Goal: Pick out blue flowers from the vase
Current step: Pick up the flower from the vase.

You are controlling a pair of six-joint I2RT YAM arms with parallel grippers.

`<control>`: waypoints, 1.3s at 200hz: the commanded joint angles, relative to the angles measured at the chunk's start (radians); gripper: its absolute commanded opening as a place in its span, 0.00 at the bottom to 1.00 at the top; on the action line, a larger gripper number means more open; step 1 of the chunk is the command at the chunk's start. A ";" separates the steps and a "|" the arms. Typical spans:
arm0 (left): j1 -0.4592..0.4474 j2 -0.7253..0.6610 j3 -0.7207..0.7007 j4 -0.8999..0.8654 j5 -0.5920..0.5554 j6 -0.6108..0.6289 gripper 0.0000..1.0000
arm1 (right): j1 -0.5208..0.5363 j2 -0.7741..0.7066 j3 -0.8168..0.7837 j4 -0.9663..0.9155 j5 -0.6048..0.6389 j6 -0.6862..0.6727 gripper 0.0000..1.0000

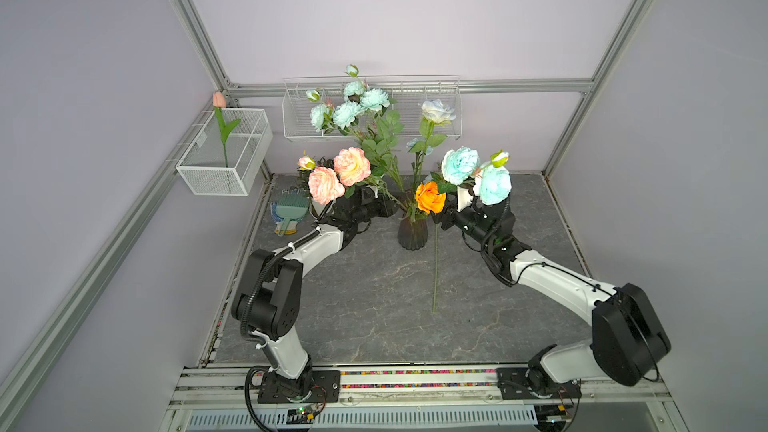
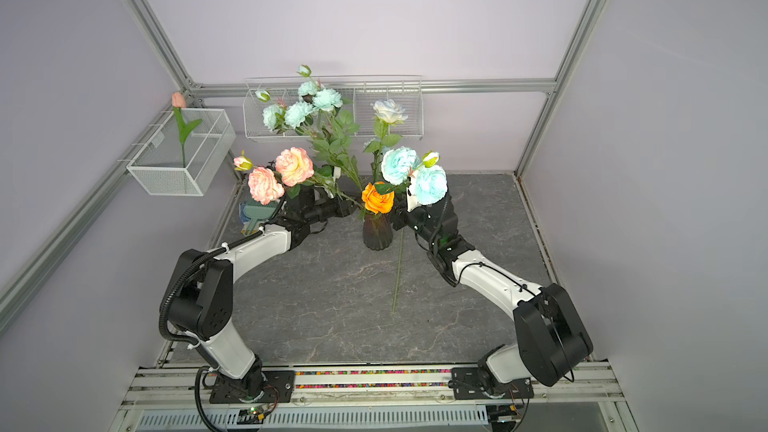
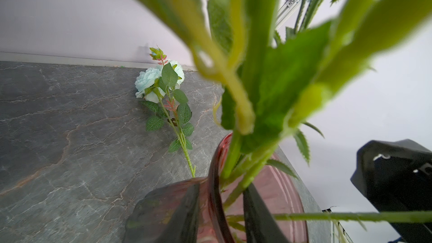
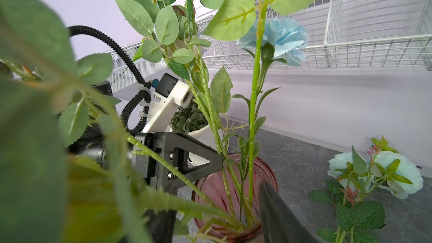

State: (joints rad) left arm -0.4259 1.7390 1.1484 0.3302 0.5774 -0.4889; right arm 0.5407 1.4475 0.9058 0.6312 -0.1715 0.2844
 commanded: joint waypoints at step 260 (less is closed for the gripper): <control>-0.007 -0.010 0.000 -0.065 -0.001 0.030 0.34 | 0.012 -0.005 0.180 -0.042 0.082 -0.056 0.08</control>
State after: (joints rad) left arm -0.4267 1.7332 1.1484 0.3164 0.5770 -0.4778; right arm 0.5514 1.4979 1.0393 0.6174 -0.0937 0.2710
